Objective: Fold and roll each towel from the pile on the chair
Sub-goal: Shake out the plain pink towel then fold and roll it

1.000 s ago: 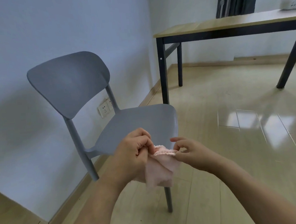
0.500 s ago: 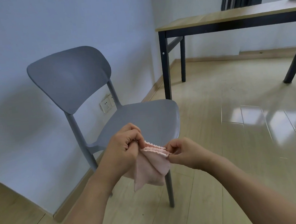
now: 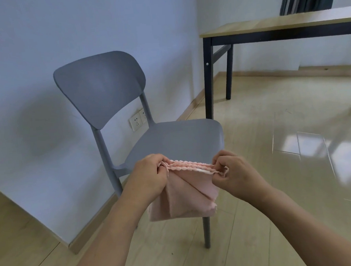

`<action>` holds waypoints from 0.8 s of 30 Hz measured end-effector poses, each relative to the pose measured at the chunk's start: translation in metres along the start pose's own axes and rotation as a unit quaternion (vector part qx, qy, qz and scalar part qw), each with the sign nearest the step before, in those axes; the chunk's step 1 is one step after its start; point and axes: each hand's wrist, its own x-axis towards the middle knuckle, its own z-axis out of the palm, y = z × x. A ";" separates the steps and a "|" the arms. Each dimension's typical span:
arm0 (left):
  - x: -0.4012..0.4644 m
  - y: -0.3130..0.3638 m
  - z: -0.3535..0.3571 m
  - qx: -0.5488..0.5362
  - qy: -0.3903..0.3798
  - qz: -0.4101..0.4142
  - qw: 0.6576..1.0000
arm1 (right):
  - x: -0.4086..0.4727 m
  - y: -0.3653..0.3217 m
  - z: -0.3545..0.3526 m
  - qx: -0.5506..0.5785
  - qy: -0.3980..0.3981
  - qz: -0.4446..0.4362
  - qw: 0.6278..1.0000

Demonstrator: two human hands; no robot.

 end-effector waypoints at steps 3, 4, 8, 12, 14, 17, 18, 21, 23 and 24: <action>0.000 0.001 -0.003 0.013 0.003 0.014 1.000 | 0.000 0.000 0.000 -0.032 -0.027 0.023 0.999; 0.000 0.001 -0.003 0.022 0.000 0.021 1.000 | 0.000 0.001 0.001 -0.036 -0.031 0.032 0.998; -0.001 0.001 -0.006 0.061 -0.013 0.019 0.998 | 0.004 0.005 0.002 -0.006 -0.019 0.067 0.998; -0.002 0.003 -0.007 0.013 -0.001 -0.013 1.000 | 0.001 0.001 -0.002 0.071 -0.027 0.056 0.996; -0.003 0.006 -0.005 -0.001 0.009 -0.030 1.000 | -0.002 -0.004 -0.003 0.073 -0.040 0.011 0.996; -0.002 0.009 -0.005 -0.026 0.044 -0.058 0.997 | -0.003 -0.005 -0.003 -0.010 -0.053 -0.079 0.995; -0.003 0.010 -0.005 -0.034 0.052 -0.066 0.996 | -0.002 -0.005 -0.002 -0.042 -0.055 -0.101 0.992; -0.003 0.015 -0.006 -0.064 0.081 -0.094 0.990 | -0.002 -0.004 0.003 -0.095 -0.062 -0.105 0.988; -0.001 0.025 -0.005 -0.101 0.088 -0.126 0.983 | -0.004 -0.007 0.009 -0.087 -0.078 -0.079 0.990; 0.000 0.031 -0.005 -0.132 0.084 -0.140 0.978 | -0.005 -0.009 0.012 -0.089 -0.090 -0.072 0.989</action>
